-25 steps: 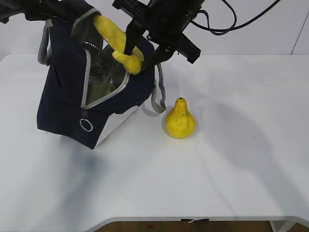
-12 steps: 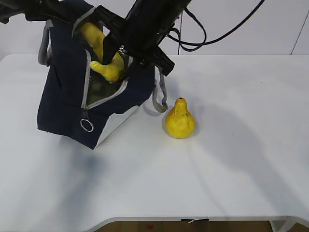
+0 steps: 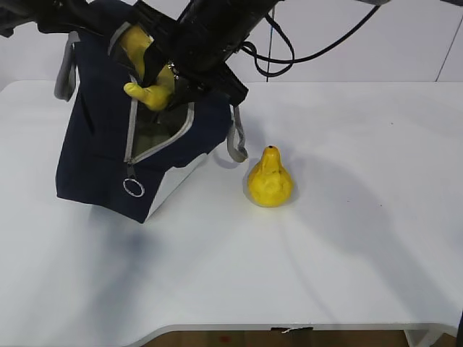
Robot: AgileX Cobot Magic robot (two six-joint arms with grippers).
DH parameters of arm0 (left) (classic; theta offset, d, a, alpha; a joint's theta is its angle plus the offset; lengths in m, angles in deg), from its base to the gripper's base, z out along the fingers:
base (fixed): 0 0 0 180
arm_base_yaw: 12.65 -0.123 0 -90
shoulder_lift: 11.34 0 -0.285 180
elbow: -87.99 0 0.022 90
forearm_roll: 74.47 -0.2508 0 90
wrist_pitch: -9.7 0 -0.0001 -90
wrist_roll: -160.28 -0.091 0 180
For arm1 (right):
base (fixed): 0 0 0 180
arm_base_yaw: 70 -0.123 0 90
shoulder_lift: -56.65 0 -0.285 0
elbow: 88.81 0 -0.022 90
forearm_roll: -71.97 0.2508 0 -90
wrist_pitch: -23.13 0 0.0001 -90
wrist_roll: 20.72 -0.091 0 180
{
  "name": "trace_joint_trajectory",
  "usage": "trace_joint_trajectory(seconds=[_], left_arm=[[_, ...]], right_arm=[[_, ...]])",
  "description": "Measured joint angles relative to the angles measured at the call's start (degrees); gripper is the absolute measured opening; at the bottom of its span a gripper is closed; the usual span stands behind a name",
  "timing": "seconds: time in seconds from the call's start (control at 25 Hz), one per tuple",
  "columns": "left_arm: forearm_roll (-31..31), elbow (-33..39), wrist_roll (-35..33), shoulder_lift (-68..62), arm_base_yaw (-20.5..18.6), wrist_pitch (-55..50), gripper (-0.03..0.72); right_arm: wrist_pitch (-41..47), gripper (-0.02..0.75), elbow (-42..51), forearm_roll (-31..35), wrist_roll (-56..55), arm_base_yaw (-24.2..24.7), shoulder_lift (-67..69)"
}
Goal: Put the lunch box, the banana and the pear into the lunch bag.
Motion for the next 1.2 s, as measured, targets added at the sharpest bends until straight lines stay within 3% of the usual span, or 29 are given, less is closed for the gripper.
trace_joint_trajectory(seconds=[0.6, 0.72, 0.92, 1.2], left_arm=[[0.00, 0.00, 0.00, 0.00, 0.00, -0.24, -0.006], [0.00, 0.00, 0.00, 0.00, 0.00, -0.24, -0.006], [0.00, 0.00, 0.00, 0.00, 0.00, -0.34, -0.006], [0.00, 0.00, 0.00, 0.00, 0.00, -0.46, -0.006]], right_arm=[[2.43, 0.311, 0.00, -3.89, 4.42, 0.00, 1.70], [2.02, 0.343, 0.00, -4.02, 6.14, 0.00, 1.70], [1.50, 0.465, 0.00, -3.92, 8.68, 0.00, 1.70], [1.50, 0.496, 0.00, -3.80, 10.09, 0.00, 1.70]])
